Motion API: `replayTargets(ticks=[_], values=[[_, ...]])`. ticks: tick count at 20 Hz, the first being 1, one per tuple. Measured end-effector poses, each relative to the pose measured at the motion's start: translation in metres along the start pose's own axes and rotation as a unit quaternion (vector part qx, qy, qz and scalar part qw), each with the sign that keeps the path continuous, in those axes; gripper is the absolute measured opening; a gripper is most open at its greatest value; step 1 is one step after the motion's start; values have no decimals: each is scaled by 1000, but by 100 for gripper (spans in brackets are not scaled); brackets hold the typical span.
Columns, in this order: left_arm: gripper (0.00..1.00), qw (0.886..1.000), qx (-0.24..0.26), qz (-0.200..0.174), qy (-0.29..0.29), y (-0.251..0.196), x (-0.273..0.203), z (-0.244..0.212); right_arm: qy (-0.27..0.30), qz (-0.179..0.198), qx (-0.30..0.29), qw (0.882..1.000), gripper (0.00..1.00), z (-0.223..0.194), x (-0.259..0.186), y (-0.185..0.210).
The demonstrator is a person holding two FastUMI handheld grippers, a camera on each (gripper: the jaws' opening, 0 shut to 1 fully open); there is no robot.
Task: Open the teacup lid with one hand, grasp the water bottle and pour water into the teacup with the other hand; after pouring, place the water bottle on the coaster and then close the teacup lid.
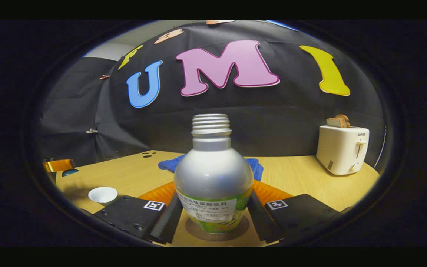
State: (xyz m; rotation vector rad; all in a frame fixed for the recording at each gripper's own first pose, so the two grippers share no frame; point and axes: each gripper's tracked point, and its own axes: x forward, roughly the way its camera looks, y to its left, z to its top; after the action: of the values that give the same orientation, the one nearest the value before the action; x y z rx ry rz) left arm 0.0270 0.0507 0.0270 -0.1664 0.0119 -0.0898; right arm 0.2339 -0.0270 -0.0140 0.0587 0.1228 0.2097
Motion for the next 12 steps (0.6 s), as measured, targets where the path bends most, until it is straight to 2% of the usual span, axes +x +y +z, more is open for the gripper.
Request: replayTargets(ticks=[2,3,5,9,12], values=[[29,1000,1,1,0,0,-1,0,5,-9,-20,1000,87,-3,-1,-4],[30,1000,1,0,-1,-1,-2,1,7,-13,-29,999,94,-3,-2,-5],[30,1000,2,0,-2,-3,-4,3,11,-16,-33,999,99,-3,-4,-8],[29,1000,2,0,-9,-6,-11,7,32,-10,-10,999,99,-8,-18,-4],[29,1000,-4,-4,-10,-10,-16,7,35,-15,-15,999,99,-9,-35,-7]])
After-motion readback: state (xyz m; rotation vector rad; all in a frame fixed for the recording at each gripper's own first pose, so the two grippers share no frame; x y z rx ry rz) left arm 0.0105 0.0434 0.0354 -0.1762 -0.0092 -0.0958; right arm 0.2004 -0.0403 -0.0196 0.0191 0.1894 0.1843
